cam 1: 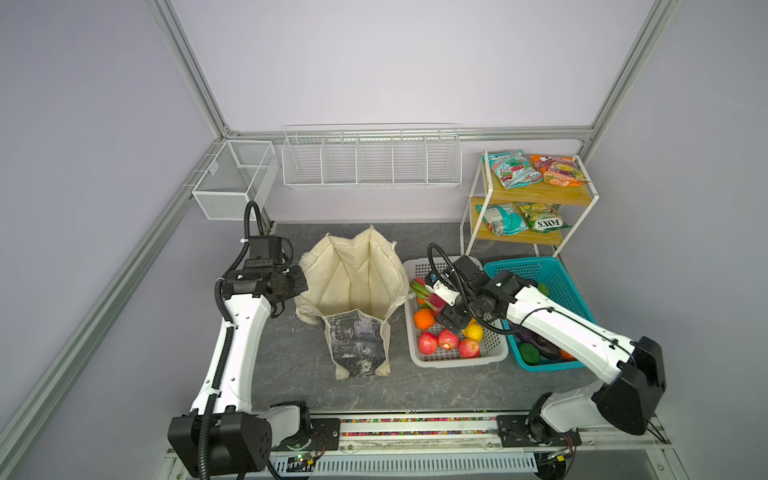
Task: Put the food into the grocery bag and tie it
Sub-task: 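Release the handle, move the right gripper over the fruit basket while the left holds, then lower the right gripper onto the pink dragon fruit and close on it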
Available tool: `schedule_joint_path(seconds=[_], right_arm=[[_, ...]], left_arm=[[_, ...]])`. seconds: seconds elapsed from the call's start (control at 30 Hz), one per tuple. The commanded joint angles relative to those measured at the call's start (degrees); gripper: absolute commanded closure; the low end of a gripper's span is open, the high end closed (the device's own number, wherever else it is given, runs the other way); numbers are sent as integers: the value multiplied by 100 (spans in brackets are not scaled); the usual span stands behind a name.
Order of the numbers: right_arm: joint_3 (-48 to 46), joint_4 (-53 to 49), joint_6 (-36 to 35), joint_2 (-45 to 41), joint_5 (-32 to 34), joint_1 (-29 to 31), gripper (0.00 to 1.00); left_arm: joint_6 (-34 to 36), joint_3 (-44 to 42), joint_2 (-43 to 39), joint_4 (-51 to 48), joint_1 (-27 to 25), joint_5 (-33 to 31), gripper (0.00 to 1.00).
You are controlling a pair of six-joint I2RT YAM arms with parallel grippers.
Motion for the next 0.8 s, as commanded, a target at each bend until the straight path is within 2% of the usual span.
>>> schedule_joint_path(seconds=[0.0, 0.43, 0.63, 0.77], right_arm=[[6, 209, -324, 199, -279, -109, 11], [883, -292, -824, 1145, -140, -296, 12], [1046, -400, -865, 1180, -52, -350, 12], [891, -418, -873, 879, -203, -404, 12]], left_arm=[[94, -48, -96, -46, 28, 22, 100], [129, -37, -89, -50, 28, 59, 100], [147, -38, -84, -54, 32, 51, 100], [147, -33, -82, -64, 27, 50, 100]])
